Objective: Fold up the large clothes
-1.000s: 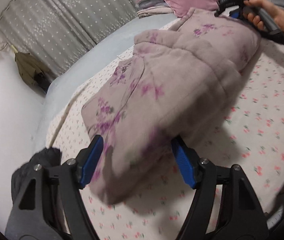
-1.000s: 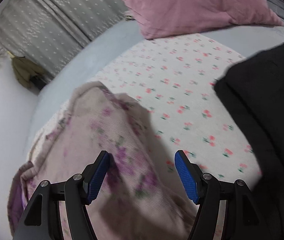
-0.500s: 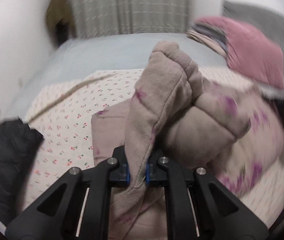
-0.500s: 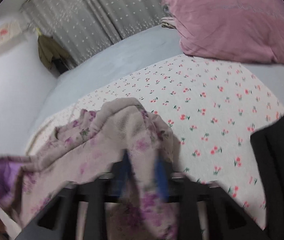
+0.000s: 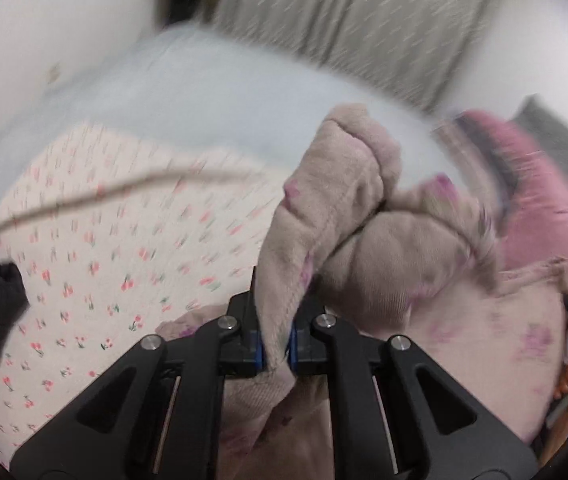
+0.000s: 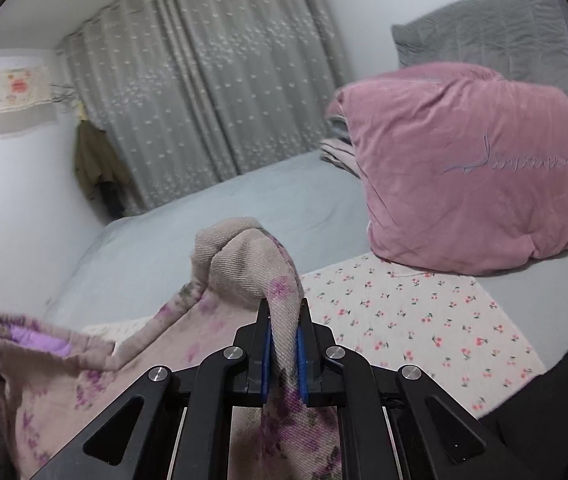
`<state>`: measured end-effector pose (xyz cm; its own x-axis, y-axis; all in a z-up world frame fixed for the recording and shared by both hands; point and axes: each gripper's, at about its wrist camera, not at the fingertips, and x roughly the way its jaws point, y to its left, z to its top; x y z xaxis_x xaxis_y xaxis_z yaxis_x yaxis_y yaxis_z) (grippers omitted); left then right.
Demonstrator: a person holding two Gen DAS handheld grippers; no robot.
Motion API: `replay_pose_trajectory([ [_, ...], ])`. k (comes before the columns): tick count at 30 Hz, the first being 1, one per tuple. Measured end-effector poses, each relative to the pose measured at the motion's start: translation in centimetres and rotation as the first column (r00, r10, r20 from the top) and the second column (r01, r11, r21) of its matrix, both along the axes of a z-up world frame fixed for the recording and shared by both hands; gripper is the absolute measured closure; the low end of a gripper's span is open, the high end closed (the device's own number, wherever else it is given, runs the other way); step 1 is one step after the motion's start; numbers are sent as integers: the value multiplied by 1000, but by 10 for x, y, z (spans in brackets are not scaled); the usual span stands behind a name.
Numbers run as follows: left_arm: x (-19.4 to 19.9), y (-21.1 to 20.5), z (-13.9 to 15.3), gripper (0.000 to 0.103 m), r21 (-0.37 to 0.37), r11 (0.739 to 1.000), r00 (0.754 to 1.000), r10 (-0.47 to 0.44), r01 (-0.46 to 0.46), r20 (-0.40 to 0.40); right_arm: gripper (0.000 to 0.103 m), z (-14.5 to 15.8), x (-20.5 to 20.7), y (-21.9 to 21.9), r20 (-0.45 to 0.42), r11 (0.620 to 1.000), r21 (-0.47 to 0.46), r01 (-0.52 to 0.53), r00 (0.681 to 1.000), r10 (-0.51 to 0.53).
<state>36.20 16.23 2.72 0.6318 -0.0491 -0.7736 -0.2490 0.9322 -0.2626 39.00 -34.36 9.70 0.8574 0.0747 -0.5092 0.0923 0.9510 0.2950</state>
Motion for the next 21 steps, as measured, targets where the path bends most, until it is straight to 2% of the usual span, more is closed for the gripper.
replay_pose_trajectory([
  [2, 14, 8, -52, 92, -36, 997, 990, 56, -62, -130, 94, -41, 38, 8, -121, 999, -36, 20, 992, -24],
  [3, 17, 12, -73, 92, -59, 995, 984, 73, -84, -162, 94, -59, 51, 13, -172, 998, -55, 23, 985, -32],
  [5, 11, 14, -83, 92, -92, 991, 990, 91, -101, -108, 94, -102, 72, 19, -272, 996, -88, 25, 961, -48],
  [7, 10, 12, -77, 92, -78, 992, 992, 90, -97, -89, 93, -124, 76, 17, -303, 997, -71, 34, 952, -54],
  [10, 10, 19, -78, 92, -116, 986, 990, 108, -118, -85, 93, -123, 77, 4, -285, 999, 1, 51, 957, -48],
  [15, 1, 26, -80, 91, -167, 979, 992, 116, -121, -39, 93, -123, 67, 3, -270, 998, -1, 60, 961, -58],
  [19, -4, 28, -66, 91, -156, 980, 992, 122, -122, -12, 93, -113, 64, 3, -236, 999, 17, 44, 971, -39],
  [21, -13, 35, -53, 92, -222, 965, 986, 156, -140, 57, 93, -99, 57, 4, -185, 999, 8, 36, 982, -33],
])
